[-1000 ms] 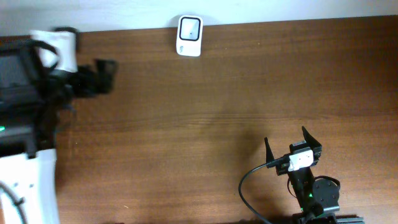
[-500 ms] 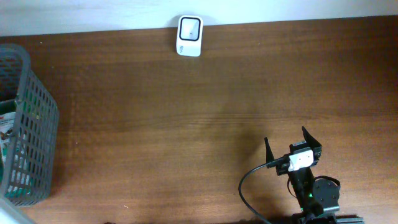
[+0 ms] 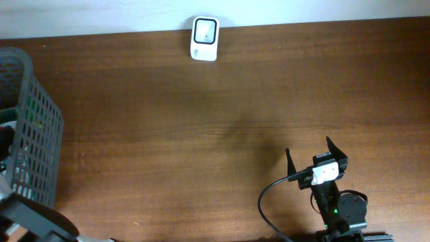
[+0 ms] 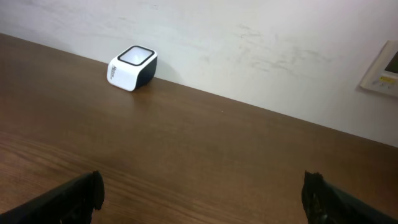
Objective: Scan the item barcode
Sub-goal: 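Reach the left gripper into the grey basket and grasp the green glove pack, then lift the glove pack out and place it on the table center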
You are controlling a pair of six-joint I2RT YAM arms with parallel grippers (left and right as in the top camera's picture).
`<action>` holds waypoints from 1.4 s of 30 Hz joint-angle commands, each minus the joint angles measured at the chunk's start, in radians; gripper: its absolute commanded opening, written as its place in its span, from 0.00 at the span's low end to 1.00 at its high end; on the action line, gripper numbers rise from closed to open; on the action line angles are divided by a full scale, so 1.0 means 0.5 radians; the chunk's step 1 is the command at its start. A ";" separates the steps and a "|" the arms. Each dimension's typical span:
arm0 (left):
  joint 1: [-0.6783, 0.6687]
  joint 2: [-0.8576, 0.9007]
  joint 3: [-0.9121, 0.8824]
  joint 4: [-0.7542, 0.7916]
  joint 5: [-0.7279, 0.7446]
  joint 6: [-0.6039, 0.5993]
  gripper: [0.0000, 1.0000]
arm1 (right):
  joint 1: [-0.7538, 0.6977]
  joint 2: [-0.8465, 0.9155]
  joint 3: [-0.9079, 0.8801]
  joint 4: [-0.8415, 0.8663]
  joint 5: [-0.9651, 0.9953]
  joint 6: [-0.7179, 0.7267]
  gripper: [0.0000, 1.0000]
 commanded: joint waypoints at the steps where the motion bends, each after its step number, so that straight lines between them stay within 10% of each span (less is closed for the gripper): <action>1: 0.003 0.179 -0.015 -0.009 0.024 0.142 0.95 | 0.016 -0.018 -0.011 -0.007 -0.026 0.021 0.98; 15: 0.013 0.339 -0.077 -0.034 0.002 0.265 0.93 | 0.016 -0.017 -0.011 -0.007 -0.026 0.021 0.98; 22: 0.013 0.338 -0.076 -0.035 -0.014 0.264 0.09 | 0.016 -0.018 -0.011 -0.007 -0.026 0.021 0.98; 24: 0.013 0.338 -0.076 -0.042 -0.014 0.264 0.09 | 0.016 -0.018 -0.011 -0.007 -0.026 0.021 0.98; 27: 0.013 0.338 -0.093 -0.040 -0.013 0.263 0.57 | 0.016 -0.018 -0.011 -0.007 -0.026 0.021 0.98; 35: 0.019 0.343 -0.263 0.066 -0.057 0.263 0.71 | 0.016 -0.018 -0.011 -0.007 -0.026 0.021 0.98; 37: 0.018 0.342 -0.275 0.073 -0.056 0.263 0.54 | 0.016 -0.018 -0.011 -0.007 -0.026 0.021 0.98; 40: 0.018 0.341 -0.263 0.068 -0.059 0.263 0.00 | 0.016 -0.018 -0.011 -0.007 -0.026 0.021 0.98; 42: 0.017 0.340 -0.192 0.002 -0.058 0.262 0.00 | 0.016 -0.018 -0.011 -0.007 -0.026 0.021 0.98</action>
